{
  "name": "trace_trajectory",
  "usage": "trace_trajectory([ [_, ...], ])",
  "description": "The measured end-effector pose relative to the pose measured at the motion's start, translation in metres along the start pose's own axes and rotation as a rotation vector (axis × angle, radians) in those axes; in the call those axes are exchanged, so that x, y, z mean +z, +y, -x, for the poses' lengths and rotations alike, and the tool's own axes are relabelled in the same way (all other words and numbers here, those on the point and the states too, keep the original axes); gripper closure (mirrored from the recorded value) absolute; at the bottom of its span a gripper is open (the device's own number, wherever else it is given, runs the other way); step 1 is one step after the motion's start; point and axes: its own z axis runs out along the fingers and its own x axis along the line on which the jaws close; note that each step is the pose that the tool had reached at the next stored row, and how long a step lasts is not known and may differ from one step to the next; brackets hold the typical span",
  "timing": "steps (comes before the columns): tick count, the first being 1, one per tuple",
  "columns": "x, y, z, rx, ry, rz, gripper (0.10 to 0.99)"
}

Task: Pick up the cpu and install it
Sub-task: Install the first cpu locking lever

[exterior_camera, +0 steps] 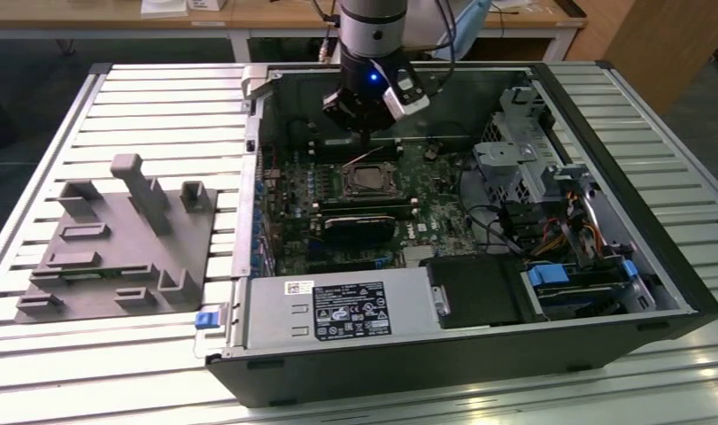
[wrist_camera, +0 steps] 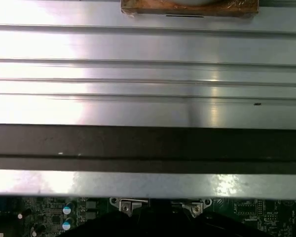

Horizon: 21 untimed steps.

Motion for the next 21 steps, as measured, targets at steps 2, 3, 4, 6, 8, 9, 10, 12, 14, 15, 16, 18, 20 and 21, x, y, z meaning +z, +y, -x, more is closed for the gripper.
trace_trajectory([
  [2, 0.0024, 0.0009, 0.0017, 0.000, 0.0001, 0.000, 0.980],
  [3, 0.0032, 0.0012, 0.0024, 0.000, 0.0000, 0.000, 0.980],
  [4, 0.0040, 0.0016, 0.0031, -0.001, 0.0000, 0.000, 0.980],
  [6, 0.0060, 0.0021, 0.0043, -0.001, 0.0001, 0.000, 0.980],
  [8, 0.0081, 0.0027, 0.0056, -0.001, 0.0001, 0.000, 0.980],
  [9, 0.0090, 0.0028, 0.0063, -0.001, 0.0001, 0.000, 0.980],
  [10, 0.0098, 0.0029, 0.0071, -0.001, 0.0001, -0.001, 0.980],
  [12, 0.0110, 0.0031, 0.0094, -0.001, 0.0005, -0.001, 0.980],
  [14, 0.0117, 0.0031, 0.0124, -0.001, 0.0006, -0.002, 0.980],
  [15, 0.0122, 0.0031, 0.0137, -0.001, 0.0006, -0.002, 0.980],
  [16, 0.0127, 0.0031, 0.0145, -0.001, 0.0006, -0.002, 0.980],
  [18, 0.0143, 0.0030, 0.0150, -0.001, 0.0006, -0.003, 0.980],
  [20, 0.0166, 0.0028, 0.0156, -0.001, 0.0006, -0.004, 0.980],
  [21, 0.0179, 0.0028, 0.0158, -0.001, 0.0006, -0.005, 0.980],
])
